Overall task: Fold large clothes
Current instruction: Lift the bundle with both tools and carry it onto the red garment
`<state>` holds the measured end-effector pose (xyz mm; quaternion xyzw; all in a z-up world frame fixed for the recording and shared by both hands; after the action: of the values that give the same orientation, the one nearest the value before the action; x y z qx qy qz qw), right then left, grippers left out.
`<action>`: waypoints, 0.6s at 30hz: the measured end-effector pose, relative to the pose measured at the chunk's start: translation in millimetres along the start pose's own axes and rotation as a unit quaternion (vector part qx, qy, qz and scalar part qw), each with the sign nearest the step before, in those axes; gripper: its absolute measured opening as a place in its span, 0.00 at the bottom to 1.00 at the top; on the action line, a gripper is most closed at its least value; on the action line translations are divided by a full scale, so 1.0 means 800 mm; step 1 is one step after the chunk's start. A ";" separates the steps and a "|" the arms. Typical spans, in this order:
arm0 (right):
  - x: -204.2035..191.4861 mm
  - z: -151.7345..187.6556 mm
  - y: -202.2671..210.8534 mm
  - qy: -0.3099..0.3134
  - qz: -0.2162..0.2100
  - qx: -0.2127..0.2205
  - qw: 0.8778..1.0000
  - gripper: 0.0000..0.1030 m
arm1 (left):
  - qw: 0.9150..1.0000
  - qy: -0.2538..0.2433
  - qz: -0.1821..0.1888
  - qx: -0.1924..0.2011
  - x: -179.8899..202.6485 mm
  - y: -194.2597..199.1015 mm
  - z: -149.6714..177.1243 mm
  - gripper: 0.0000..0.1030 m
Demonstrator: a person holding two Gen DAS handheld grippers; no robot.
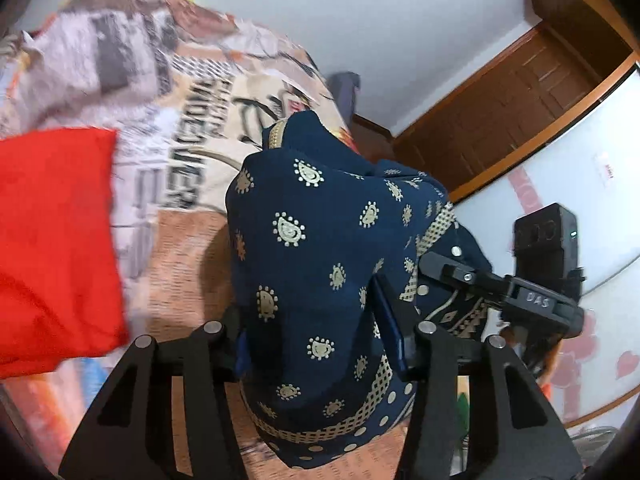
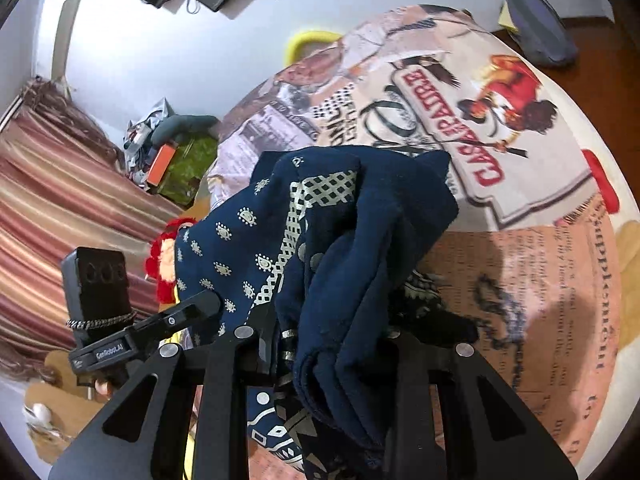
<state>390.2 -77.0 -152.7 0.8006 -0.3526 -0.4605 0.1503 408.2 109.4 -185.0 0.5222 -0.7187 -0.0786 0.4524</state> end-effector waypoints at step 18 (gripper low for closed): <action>0.036 0.033 -0.065 -0.023 0.023 -0.032 0.999 0.22 | 0.995 0.089 -0.004 -0.034 -0.108 -0.056 0.056 0.90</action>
<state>399.6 -58.3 -214.6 0.7760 -0.3598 -0.4864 0.1784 409.4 144.3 -286.1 0.5144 -0.6703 -0.0579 0.5317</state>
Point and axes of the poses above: each gripper's, at about its wrist camera, not at the fingertips, and y roughly against the way its jaws point, x to its right, z to its underside, the point moved 4 cm from there along -y, roughly the way its jaws point, and after that the axes turned 11 degrees about x, right-handed, at the moved point
